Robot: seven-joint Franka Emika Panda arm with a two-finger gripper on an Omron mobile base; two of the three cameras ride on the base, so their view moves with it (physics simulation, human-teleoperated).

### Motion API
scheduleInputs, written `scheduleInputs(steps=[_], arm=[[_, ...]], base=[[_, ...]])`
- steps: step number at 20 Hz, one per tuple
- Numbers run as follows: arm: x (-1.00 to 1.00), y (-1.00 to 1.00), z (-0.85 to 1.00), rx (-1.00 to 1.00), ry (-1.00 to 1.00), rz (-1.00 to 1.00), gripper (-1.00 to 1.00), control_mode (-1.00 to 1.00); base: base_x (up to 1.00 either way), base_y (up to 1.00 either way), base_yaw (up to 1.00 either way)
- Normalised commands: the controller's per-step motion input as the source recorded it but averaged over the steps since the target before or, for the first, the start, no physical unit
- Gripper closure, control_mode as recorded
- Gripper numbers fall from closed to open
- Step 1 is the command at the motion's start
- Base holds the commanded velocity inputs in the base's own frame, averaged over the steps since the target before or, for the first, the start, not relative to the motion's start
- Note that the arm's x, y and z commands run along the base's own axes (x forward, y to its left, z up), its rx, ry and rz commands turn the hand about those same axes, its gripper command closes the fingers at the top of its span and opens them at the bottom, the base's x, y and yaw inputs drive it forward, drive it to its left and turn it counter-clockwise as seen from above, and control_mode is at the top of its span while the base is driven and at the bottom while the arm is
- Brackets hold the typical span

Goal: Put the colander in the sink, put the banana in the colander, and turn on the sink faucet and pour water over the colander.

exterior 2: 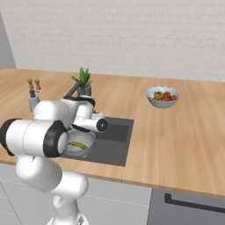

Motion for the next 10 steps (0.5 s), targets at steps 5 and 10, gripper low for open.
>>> scheduleInputs(steps=[5,10], arm=[[-0.01,-0.13,0.63,0.03,-0.33,-0.18,-1.0,-1.0],[0.01,0.0,0.01,0.07,-0.48,-0.17,-1.0,-1.0]], base=[[0.0,0.0,0.0],[0.0,0.0,0.0]])
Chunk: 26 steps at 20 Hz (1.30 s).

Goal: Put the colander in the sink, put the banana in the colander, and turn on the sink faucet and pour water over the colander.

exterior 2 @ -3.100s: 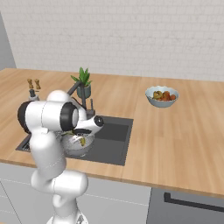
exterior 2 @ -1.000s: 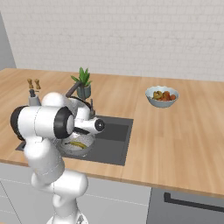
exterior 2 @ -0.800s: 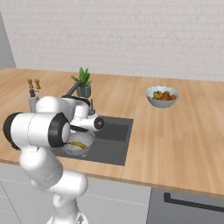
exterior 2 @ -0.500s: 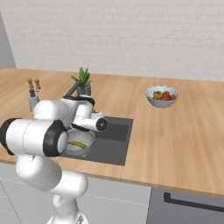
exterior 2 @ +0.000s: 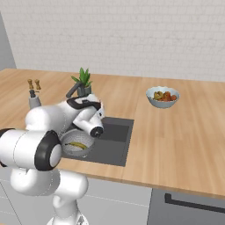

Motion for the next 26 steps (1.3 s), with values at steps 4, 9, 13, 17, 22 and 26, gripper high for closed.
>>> scheduleInputs(steps=[4,9,13,17,22,26], arm=[[0.04,-0.01,-0.06,0.31,-0.13,-0.17,-1.0,-1.0],[0.04,-0.05,0.02,0.25,-0.02,-0.07,-1.0,-1.0],[0.18,-0.18,0.1,0.1,0.06,0.01,-1.0,-1.0],[0.38,-0.07,0.03,0.0,0.21,0.06,-1.0,-1.0],[0.44,0.0,0.0,0.0,0.22,0.04,-1.0,-1.0],[0.38,0.0,0.0,0.0,0.07,0.0,-1.0,-1.0]], base=[[0.0,0.0,0.0],[0.0,0.0,0.0],[0.0,0.0,0.0],[0.0,0.0,0.0],[0.0,0.0,0.0],[0.0,0.0,0.0]])
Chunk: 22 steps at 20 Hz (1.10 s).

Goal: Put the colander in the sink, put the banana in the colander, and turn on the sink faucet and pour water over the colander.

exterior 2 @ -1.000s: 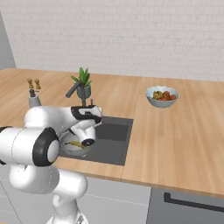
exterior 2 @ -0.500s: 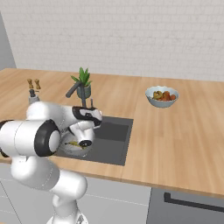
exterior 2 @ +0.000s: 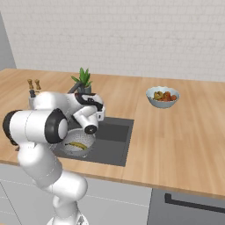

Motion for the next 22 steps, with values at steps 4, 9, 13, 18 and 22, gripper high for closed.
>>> scheduleInputs(steps=[4,9,13,18,22], arm=[[0.36,0.0,-0.07,0.0,0.01,0.0,-1.0,-1.0],[0.3,0.07,-0.22,0.0,0.0,0.0,-1.0,-1.0],[0.34,0.08,-0.21,0.0,0.0,0.0,-1.0,-1.0],[0.3,0.09,-0.28,0.0,0.0,0.0,-1.0,-1.0],[0.34,0.1,-0.24,0.0,0.0,0.0,-1.0,-1.0]], base=[[0.0,0.0,0.0],[0.0,0.0,0.0],[0.0,0.0,0.0],[0.0,0.0,0.0],[0.0,0.0,0.0]])
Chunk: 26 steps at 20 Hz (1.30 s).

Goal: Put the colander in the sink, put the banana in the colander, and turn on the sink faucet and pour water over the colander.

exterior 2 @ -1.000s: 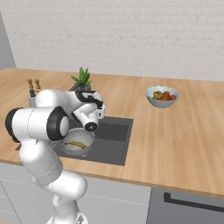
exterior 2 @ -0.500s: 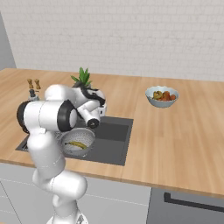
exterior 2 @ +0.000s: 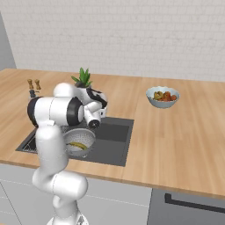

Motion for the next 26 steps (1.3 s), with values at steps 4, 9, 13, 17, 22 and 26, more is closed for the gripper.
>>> scheduleInputs(steps=[4,9,13,17,22,26], arm=[[0.51,0.02,-0.07,0.0,0.09,0.0,-1.0,-1.0],[0.39,0.0,-0.01,0.0,0.02,0.0,-1.0,-1.0],[0.34,0.0,-0.1,0.0,0.0,0.0,-1.0,-1.0],[0.2,0.0,-0.1,0.0,0.0,0.0,1.0,-1.0],[0.07,0.0,-0.03,0.0,0.03,0.0,1.0,-1.0],[0.0,-0.26,0.0,0.04,0.08,-0.04,1.0,-1.0]], base=[[0.0,0.0,0.0],[0.0,0.0,0.0],[0.0,0.0,0.0],[0.0,0.0,0.0],[0.0,0.0,0.0],[0.0,0.0,0.0]])
